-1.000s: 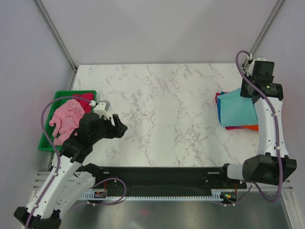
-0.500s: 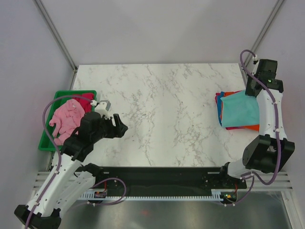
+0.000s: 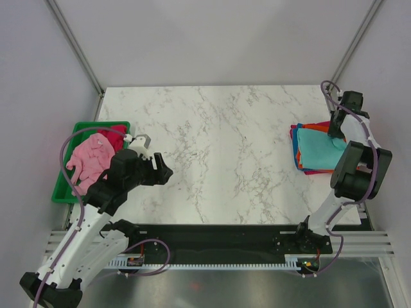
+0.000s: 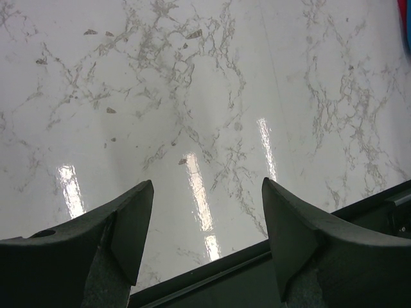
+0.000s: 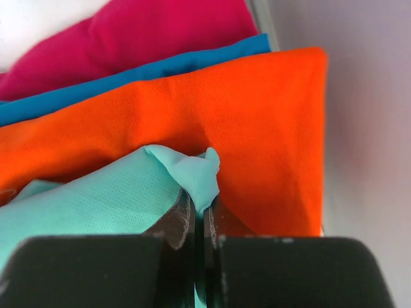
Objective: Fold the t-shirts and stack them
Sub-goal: Neatly place the folded tshirt to the corner
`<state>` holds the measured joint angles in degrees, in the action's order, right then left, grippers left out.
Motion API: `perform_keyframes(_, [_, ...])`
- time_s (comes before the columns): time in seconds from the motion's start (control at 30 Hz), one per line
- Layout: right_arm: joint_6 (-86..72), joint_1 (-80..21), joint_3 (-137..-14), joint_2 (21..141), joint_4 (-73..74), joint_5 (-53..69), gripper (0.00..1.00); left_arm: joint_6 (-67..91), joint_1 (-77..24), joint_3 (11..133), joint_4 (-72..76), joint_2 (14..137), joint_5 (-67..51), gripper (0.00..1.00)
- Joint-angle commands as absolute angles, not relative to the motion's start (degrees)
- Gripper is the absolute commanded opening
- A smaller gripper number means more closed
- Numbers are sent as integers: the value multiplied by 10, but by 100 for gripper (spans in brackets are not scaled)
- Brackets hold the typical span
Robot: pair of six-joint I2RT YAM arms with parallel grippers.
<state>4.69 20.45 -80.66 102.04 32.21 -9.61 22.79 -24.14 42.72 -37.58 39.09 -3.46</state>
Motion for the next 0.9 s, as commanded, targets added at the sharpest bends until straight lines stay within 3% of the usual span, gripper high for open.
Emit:
perform_keyframes(0.0, [40,204,-825,1055,272,-98,0,215,-243,422,-355,395,-29,76])
perform_keyframes(0.13, [29,206,-852,1099,268,-105,0,215,-243,423,-356,401,-30,76])
perform_keyframes(0.2, [17,207,-863,1109,275,-117,11,215,-243,423,-357,405,-29,76])
perform_keyframes(0.23, [2,208,-867,1120,291,-123,21,215,-243,424,-357,407,-27,76])
perform_keyframes(0.27, [-14,213,-878,1126,300,-131,45,215,-243,424,-357,407,-27,76])
perform_keyframes(0.33, [-33,217,-881,1133,314,-146,57,216,-243,424,-358,407,-25,76])
perform_keyframes(0.4, [-41,226,-877,1126,315,-148,76,217,-243,424,-358,406,-23,76])
perform_keyframes(0.5, [-50,232,-882,1099,315,-151,83,217,-243,424,-358,405,-23,76])
perform_keyframes(0.53, [-53,234,-885,1080,316,-165,98,217,-243,424,-359,406,-23,76])
perform_keyframes(0.87, [-94,243,-853,936,323,-165,98,218,-243,425,-361,401,-17,76])
